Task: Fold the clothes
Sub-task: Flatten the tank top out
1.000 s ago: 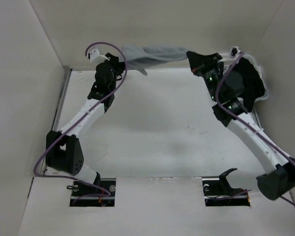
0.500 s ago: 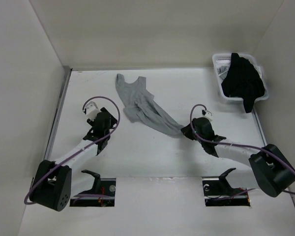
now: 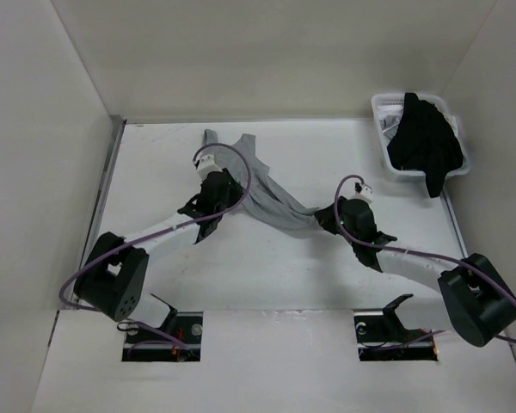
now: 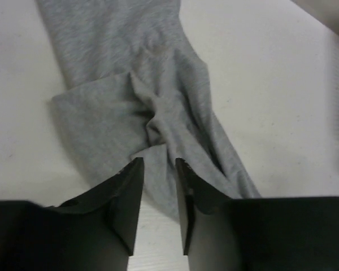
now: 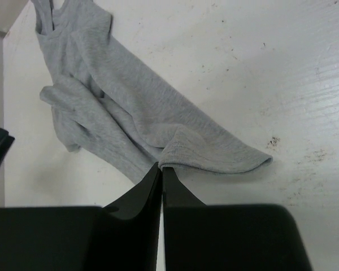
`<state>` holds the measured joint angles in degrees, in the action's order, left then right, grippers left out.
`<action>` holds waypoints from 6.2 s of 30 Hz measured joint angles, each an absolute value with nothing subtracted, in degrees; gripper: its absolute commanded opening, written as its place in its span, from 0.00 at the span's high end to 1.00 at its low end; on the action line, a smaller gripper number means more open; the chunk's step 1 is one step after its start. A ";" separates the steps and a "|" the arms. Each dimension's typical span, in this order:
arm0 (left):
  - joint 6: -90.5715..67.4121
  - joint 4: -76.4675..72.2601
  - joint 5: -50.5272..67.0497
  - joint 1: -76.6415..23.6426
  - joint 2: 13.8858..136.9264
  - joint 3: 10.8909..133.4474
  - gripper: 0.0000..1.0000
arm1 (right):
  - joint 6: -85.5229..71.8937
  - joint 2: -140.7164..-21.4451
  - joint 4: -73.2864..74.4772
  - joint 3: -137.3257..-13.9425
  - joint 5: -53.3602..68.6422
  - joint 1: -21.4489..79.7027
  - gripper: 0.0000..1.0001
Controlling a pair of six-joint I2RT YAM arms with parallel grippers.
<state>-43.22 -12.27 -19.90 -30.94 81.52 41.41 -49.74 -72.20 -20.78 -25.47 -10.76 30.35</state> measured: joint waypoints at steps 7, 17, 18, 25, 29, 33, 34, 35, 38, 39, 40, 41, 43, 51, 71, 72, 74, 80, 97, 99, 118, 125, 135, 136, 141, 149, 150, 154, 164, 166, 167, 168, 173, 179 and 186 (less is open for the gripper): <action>-42.09 -10.48 -14.59 -29.21 89.86 48.53 0.73 | -49.65 -73.47 -21.65 -25.85 -10.48 30.35 0.95; -33.80 -8.16 -12.34 -29.06 96.42 50.70 0.66 | -49.32 -75.48 -23.66 -26.11 -8.95 29.41 0.95; -32.99 -8.16 -12.21 -29.06 96.88 50.74 0.66 | -49.32 -75.48 -23.70 -26.11 -8.84 29.32 0.95; -29.93 -8.62 -11.14 -29.26 97.30 50.76 0.72 | -49.30 -75.70 -24.51 -26.11 -8.49 29.21 0.95; -29.47 -8.99 -9.78 -29.28 97.67 50.76 0.77 | -49.30 -76.18 -24.80 -26.11 -8.16 29.15 0.95; -29.32 -9.19 -9.41 -29.28 98.28 50.76 0.79 | -49.28 -76.23 -24.91 -26.11 -7.92 28.71 0.95; -29.34 -9.19 -9.41 -29.28 98.28 50.76 0.79 | -49.30 -76.23 -24.91 -26.11 -7.88 28.56 0.95; -29.34 -9.19 -9.41 -29.28 98.28 50.76 0.79 | -49.28 -76.23 -24.93 -26.11 -7.88 28.53 0.95; -29.54 -9.21 -9.45 -29.28 98.28 50.76 0.79 | -49.28 -76.23 -24.91 -26.11 -7.86 28.51 0.95; -29.61 -9.21 -9.45 -29.28 98.26 50.76 0.79 | -49.28 -76.23 -24.93 -26.11 -7.86 28.51 0.95; -29.78 -9.21 -9.50 -29.28 98.17 50.74 0.80 | -49.28 -76.23 -24.93 -26.11 -7.86 28.51 0.95; -29.85 -9.23 -9.50 -29.28 98.02 50.68 0.81 | -49.28 -76.23 -24.93 -26.11 -7.84 28.51 0.95; -30.02 -9.21 -9.56 -29.28 97.49 50.50 0.84 | -49.28 -76.23 -24.93 -26.11 -7.86 28.51 0.95; -30.50 -9.65 -9.63 -29.28 96.73 50.15 0.91 | -49.28 -76.23 -24.93 -26.11 -7.84 28.51 0.95; -42.70 6.26 -19.25 -26.87 50.52 37.63 1.00 | -47.37 -69.12 -12.36 -25.80 -5.65 38.79 0.60; -43.99 7.81 -20.43 -26.57 47.48 36.53 1.00 | -46.74 -68.71 -9.47 -25.80 -5.13 41.30 0.55; -46.92 11.05 -22.74 -25.76 42.72 33.47 1.00 | -45.65 -66.17 -3.70 -25.76 -4.64 44.82 0.50; -52.45 18.22 -25.61 -24.82 42.50 26.48 1.00 | -44.53 -54.02 2.85 -25.67 -6.44 40.95 0.53; -51.55 12.25 -26.44 -26.35 44.88 25.98 0.99 | -44.80 -75.77 1.37 -29.19 -7.40 42.59 0.63; -51.13 11.73 -26.30 -26.39 44.97 25.98 0.99 | -45.08 -76.64 0.19 -29.26 -6.92 42.74 0.69; -49.06 7.75 -25.65 -26.39 47.29 25.98 0.99 | -48.45 -79.15 -2.26 -29.45 -3.16 42.83 0.89; -48.12 7.31 -25.43 -26.37 47.29 26.81 1.00 | -47.42 -75.02 -0.56 -29.65 -6.83 42.83 1.00; -42.50 2.46 -27.49 -28.45 46.50 53.04 1.00 | -30.09 -50.83 7.29 -59.42 -22.26 44.60 1.00; -41.69 1.21 -28.03 -29.10 45.91 55.88 1.00 | -27.77 -50.15 7.42 -64.29 -23.94 45.32 1.00; -35.70 -5.45 -30.20 -32.27 44.73 68.42 1.00 | -16.58 -52.07 8.19 -86.96 -30.22 48.90 1.00; -22.85 -12.91 -31.77 -37.10 51.42 86.76 1.00 | -4.62 -62.94 11.31 -117.08 -30.96 48.05 1.00; -21.30 -13.54 -32.10 -37.17 52.62 87.92 1.00 | -4.19 -64.25 11.68 -118.87 -30.35 46.70 1.00; -16.97 -14.57 -33.56 -35.18 57.78 89.21 1.00 | -4.91 -68.20 12.86 -118.91 -25.80 37.76 1.00; -24.93 -8.25 -28.67 -19.57 80.05 81.87 1.00 | -17.34 -87.22 13.10 -107.44 -8.47 18.44 1.00; -26.74 -3.84 -26.20 -16.56 86.76 85.41 1.00 | -18.96 -93.95 14.76 -110.74 -6.31 16.95 1.00; -27.31 -1.96 -25.26 -15.64 89.38 87.68 1.00 | -19.55 -97.36 16.16 -113.58 -5.43 16.36 1.00; -27.73 0.16 -24.34 -14.74 91.92 90.65 1.00 | -20.01 -100.90 17.93 -117.51 -4.73 15.81 1.00; -28.71 6.00 -20.43 -12.69 96.49 106.10 1.00 | -21.85 -111.04 24.71 -138.26 -2.11 14.57 0.99; -28.49 4.34 -18.72 -12.45 89.56 111.18 1.00 | -22.46 -105.51 25.15 -145.34 -0.95 14.41 0.99; -28.32 -1.85 -20.60 -14.81 73.01 89.12 1.00 | -22.72 -83.02 16.45 -111.55 -0.89 15.20 0.99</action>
